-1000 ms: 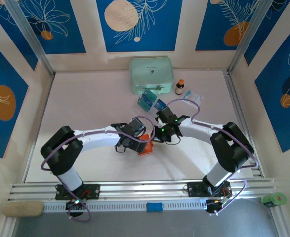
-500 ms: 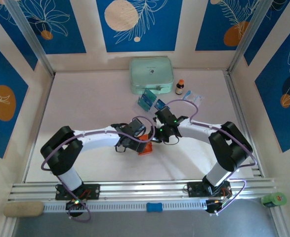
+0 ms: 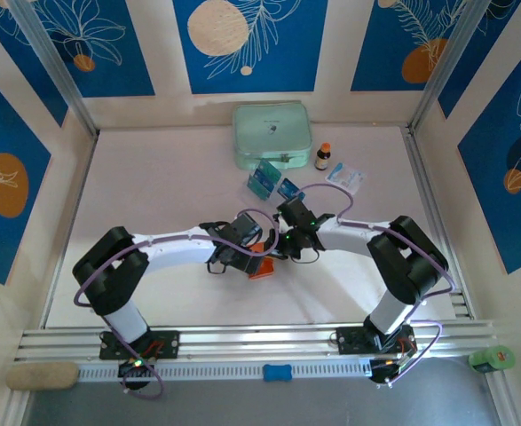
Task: Put the credit cards into the card holder
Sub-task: Close the button on the card holder.
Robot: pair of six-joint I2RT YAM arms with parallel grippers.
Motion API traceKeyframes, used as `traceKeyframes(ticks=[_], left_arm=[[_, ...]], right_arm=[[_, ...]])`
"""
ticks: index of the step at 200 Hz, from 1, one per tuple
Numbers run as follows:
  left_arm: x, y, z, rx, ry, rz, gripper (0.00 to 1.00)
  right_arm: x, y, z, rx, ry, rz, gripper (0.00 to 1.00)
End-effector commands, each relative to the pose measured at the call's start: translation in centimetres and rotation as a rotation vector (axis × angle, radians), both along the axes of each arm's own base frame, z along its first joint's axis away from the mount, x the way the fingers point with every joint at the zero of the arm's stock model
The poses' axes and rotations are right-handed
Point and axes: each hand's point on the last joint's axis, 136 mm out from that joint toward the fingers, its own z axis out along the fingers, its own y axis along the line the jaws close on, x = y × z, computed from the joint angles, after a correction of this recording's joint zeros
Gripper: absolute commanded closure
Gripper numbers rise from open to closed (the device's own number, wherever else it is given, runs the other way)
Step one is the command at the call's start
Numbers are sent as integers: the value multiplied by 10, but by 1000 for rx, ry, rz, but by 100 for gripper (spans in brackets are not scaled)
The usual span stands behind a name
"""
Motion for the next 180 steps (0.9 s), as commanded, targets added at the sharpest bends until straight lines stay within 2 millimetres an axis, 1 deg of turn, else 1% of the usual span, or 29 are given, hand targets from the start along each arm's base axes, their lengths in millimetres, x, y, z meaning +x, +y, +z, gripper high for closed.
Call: traceKeyframes(ticks=[1,31,74,108,141,180], left_arm=[[-15,23,-18,114,42,-26,0],[-14,22,-17,112,41,-27,0],[-14,22,-17,112,42,-26,0],[-14,21,-18,110,44,-27,0],[-14,21,-18,108,47,-25,0],[-15,20,-18,107,48,-26,0]], right_arm=[[-25,-15,-24,-58,97,1,100],[-30,-23,-30,-68,109,-20,100],[-29,-31,-25,-49,99,-51,100],[-23,-28,-11,29,76,-62,100],[-14,-21,8,112,49,-60,100],[-9,-17,22,143,27,-52,100]])
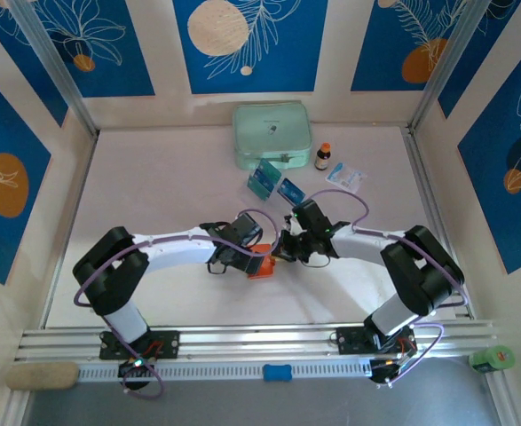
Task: Put the credit cards into the card holder
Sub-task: Close the button on the card holder.
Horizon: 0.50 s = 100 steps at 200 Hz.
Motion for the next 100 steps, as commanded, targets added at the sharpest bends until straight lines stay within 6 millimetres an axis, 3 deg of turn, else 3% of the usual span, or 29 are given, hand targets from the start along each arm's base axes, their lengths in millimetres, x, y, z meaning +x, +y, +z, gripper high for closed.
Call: traceKeyframes(ticks=[1,100], left_arm=[[-15,21,-19,110,50,-23,0],[-15,22,-19,113,51,-23,0]], right_arm=[[-6,3,11,35,21,16,100],[-10,16,-2,23,50,59,100]])
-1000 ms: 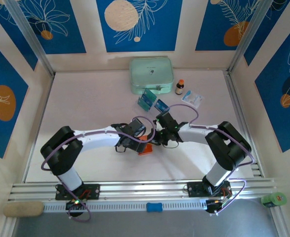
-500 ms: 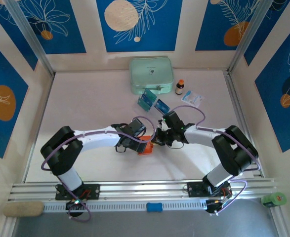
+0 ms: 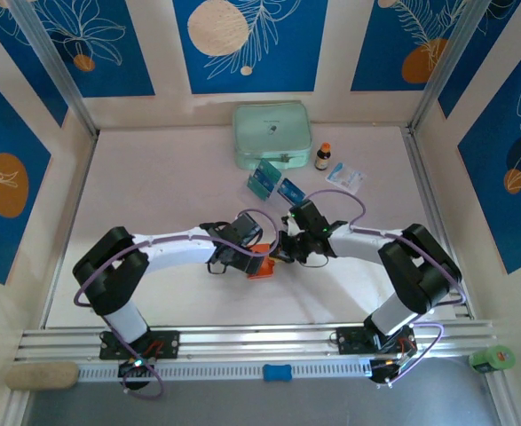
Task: Put the credit cards into the card holder
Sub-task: Close the button on the card holder.
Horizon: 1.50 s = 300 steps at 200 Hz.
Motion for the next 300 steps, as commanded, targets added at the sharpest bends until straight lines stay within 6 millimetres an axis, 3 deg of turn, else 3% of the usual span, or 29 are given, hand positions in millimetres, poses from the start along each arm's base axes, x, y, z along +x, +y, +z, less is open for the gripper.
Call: traceKeyframes(ticks=[1,138,249,300], left_arm=[[-15,22,-19,112,50,-23,0],[-15,22,-19,111,50,-21,0],[-15,22,-19,104,50,-19,0],[-15,20,-17,98,49,-18,0]], right_arm=[[-4,7,0,18,29,27,100],[-20,-6,-31,-48,91,14,100],[-51,-43,-70,-155,194,-69,100],[-46,-37,-64,-100,199,-77,100]])
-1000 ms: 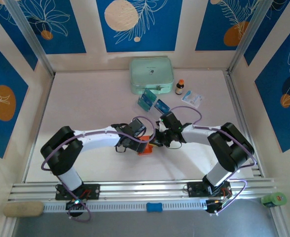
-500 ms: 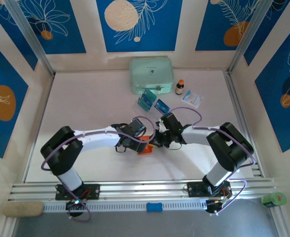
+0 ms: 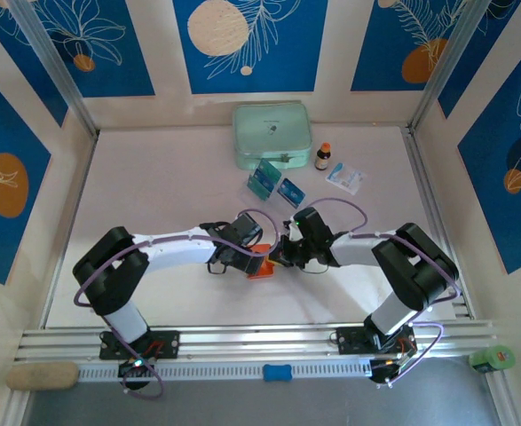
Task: Put the credit cards into the card holder
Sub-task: Close the button on the card holder.
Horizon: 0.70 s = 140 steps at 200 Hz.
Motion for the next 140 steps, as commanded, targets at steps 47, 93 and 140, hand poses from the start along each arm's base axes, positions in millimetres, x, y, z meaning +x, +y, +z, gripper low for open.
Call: traceKeyframes(ticks=[47,93,140], left_arm=[[-9,14,-1,75,20,-17,0],[7,2,40,11,-48,-11,0],[27,5,100,-85,-166,36,0]], right_arm=[[-23,-12,-12,-91,152,21,78],[-4,1,41,-20,56,39,63],[3,-28,76,-3,-14,-36,52]])
